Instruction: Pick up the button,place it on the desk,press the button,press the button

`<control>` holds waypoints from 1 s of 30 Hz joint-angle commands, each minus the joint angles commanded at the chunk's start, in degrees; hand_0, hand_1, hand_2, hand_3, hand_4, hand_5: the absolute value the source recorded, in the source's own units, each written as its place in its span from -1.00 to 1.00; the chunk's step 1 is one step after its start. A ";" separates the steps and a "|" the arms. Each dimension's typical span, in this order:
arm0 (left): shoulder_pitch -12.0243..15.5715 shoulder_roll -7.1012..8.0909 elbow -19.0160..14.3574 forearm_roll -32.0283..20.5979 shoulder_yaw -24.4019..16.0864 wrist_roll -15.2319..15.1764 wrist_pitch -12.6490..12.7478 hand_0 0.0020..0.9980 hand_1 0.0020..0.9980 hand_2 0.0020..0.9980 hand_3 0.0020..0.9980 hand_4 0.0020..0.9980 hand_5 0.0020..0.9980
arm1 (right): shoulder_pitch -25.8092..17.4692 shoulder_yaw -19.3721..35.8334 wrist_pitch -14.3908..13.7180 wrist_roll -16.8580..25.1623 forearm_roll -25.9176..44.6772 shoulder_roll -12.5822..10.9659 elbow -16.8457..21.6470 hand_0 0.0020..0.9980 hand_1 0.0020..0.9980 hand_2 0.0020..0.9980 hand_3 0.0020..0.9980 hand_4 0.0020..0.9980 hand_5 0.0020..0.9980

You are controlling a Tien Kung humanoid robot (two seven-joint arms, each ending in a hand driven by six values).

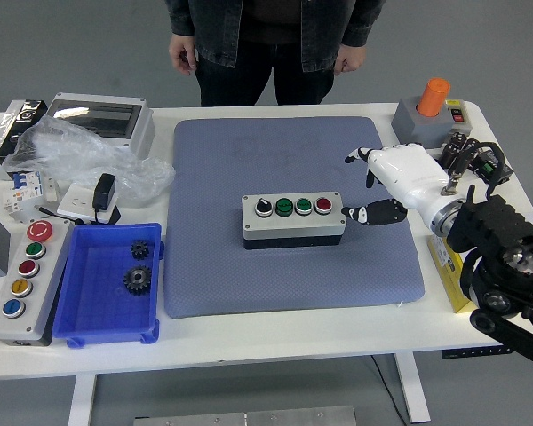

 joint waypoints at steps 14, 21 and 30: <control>0.27 0.04 0.17 -1.17 1.21 0.43 -0.08 0.33 0.39 0.23 0.28 0.22 -0.25 | 2.65 -7.81 -0.84 1.38 2.29 2.15 -1.26 0.13 -0.13 -0.56 0.47 -0.29 -1.00; 0.11 -0.06 0.13 -1.11 1.25 0.39 -0.03 0.33 0.39 0.24 0.28 0.22 -0.24 | 5.23 -10.09 -1.90 2.41 2.49 3.89 -4.56 0.12 -0.13 -0.56 0.46 -0.29 -1.00; 0.12 -0.05 0.18 -1.29 1.36 0.36 0.03 0.33 0.39 0.24 0.28 0.22 -0.24 | 6.54 -11.26 -1.87 2.57 1.22 5.11 -9.11 0.08 -0.14 -0.57 0.44 -0.29 -1.00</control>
